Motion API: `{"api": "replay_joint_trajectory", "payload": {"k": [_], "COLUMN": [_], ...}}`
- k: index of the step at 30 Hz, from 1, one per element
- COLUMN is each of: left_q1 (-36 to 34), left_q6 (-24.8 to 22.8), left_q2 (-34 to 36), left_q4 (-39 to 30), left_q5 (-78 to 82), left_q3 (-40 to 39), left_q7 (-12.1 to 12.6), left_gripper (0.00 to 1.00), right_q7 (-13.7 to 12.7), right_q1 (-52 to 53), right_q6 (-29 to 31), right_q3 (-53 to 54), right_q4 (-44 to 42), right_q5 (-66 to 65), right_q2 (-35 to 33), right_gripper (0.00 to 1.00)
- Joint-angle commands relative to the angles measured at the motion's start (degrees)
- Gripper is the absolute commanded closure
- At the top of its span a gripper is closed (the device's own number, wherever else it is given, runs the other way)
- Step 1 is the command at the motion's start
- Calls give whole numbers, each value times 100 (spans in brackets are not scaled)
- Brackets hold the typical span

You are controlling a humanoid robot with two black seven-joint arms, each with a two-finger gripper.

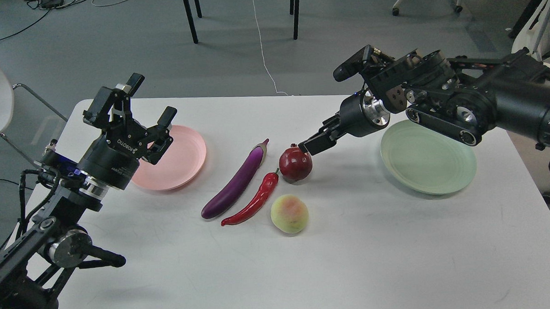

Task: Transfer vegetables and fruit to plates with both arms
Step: 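Move the right gripper over the red onion, then close the right gripper around the red onion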

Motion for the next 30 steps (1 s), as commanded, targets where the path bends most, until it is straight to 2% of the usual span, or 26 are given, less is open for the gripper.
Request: {"api": "replay_joint_trajectory", "payload": {"k": [1, 8, 19, 26, 30], "left_q1": [6, 6, 6, -2, -2], "left_q6": [-4, -21, -30, -39, -39], "left_q2": [48, 57, 57, 57, 65], "left_q4": [-2, -2, -2, -2, -2], "left_q5": [-9, -9, -9, -9, -9], "left_q3": [-44, -114, -167, -176, -185], "left_q7": [0, 0, -8, -8, -8], "left_gripper": [2, 2, 2, 2, 2], "right_q7": [1, 1, 1, 1, 1], "right_q1": [-107, -292, -477, -714, -767], "right_q6": [1, -22, -1075, -1542, -1727], "right_q3": [-182, -209, -516, -587, -587], "right_q4": [-297, -666, -983, -1088, -1097], "right_q5": [1, 1, 10, 28, 28], "right_q2": [327, 661, 838, 873, 925], "right_gripper": [1, 1, 2, 3, 7]}}
